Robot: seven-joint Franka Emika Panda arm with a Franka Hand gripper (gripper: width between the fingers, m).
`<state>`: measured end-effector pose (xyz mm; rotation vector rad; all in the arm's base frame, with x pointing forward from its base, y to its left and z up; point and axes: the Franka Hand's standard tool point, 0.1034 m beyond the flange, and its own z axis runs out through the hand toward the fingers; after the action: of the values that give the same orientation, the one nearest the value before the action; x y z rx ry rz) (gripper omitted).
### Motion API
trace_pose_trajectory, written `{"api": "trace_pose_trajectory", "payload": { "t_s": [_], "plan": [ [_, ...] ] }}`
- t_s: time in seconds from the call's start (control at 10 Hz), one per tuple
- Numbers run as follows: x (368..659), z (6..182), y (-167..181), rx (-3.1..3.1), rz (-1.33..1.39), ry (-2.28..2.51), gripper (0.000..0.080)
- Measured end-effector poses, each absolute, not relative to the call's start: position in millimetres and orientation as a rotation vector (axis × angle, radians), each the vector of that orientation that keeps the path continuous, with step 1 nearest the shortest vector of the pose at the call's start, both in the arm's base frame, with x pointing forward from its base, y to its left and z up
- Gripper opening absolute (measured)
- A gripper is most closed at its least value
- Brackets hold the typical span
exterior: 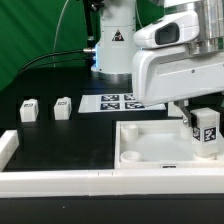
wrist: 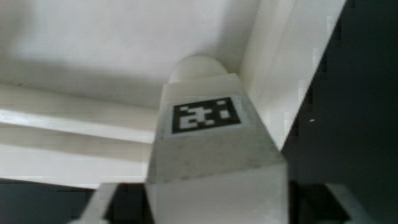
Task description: Assemble one leg
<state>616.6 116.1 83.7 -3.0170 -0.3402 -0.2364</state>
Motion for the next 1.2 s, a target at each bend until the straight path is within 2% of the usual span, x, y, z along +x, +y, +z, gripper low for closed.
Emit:
{"api": "trace_pose_trajectory", "payload": {
  "t_s": [0.1, 0.5, 1.2],
  "plan": [
    [617, 83.6, 116, -3.017, -0.237, -0.339, 0.0292],
    [617, 83.5, 115, -3.021, -0.231, -0.229, 0.0292],
    [618, 82.4, 103, -2.838, -0.143, 0.833, 0.0294]
  ]
}}
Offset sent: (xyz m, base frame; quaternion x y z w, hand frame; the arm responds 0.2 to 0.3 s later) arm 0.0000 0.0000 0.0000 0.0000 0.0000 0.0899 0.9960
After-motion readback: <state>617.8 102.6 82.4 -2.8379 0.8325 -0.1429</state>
